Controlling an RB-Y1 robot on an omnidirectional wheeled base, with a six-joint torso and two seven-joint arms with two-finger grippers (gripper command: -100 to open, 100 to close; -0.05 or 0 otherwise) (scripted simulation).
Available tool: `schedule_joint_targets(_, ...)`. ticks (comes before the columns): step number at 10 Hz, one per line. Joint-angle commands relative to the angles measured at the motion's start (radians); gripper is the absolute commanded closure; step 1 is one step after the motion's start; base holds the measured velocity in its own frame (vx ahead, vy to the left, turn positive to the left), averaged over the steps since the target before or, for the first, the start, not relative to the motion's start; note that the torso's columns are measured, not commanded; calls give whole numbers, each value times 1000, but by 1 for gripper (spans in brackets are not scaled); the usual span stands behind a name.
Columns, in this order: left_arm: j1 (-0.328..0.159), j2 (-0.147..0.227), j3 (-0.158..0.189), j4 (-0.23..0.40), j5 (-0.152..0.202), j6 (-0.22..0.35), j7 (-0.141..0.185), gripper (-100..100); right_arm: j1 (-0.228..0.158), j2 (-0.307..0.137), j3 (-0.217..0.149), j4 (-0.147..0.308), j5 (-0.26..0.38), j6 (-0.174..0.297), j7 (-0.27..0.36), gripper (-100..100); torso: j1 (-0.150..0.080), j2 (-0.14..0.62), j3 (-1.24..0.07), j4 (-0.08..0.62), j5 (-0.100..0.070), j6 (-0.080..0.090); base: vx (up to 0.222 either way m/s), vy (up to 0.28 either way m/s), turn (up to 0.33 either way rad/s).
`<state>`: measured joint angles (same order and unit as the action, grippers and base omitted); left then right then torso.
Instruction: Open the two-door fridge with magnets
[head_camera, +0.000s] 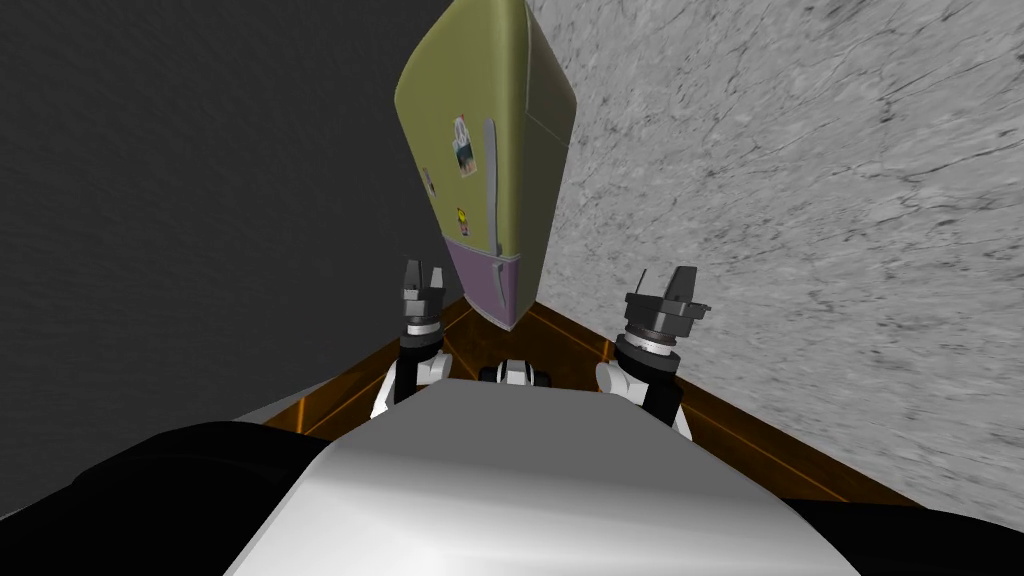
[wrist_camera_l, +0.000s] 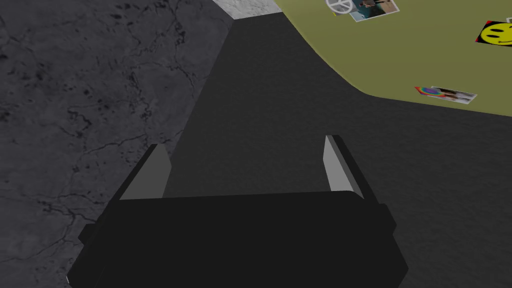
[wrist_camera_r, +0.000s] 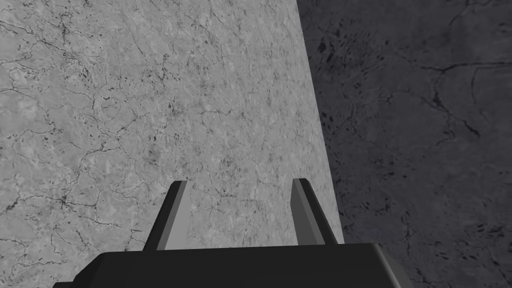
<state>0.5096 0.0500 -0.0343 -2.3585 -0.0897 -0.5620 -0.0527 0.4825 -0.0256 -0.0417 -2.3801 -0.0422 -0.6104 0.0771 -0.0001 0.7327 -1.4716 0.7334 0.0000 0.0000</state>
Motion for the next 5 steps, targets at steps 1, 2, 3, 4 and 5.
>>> schedule_joint_targets(1,-11,50,7,21,-8,14,-8,-100,0,0,0,0,0,0,0,0,0,3,-4,3,0,0,63,-28,-9)
schedule_joint_targets(2,-18,70,12,41,-16,26,-16,-100,0,0,0,0,0,0,0,0,-1,3,-5,4,0,0,104,-26,-13)
schedule_joint_targets(3,-27,81,17,62,-26,39,-24,-100,0,0,0,0,0,0,0,0,0,2,-6,4,0,0,147,-49,-27)
schedule_joint_targets(4,-35,84,22,83,-35,52,-33,-100,0,0,0,0,0,0,0,0,-1,2,-7,3,0,0,170,-64,-19)
schedule_joint_targets(5,-42,82,27,104,-44,64,-41,-100,0,0,0,0,0,0,0,0,-1,2,-6,4,0,0,193,-72,-13)
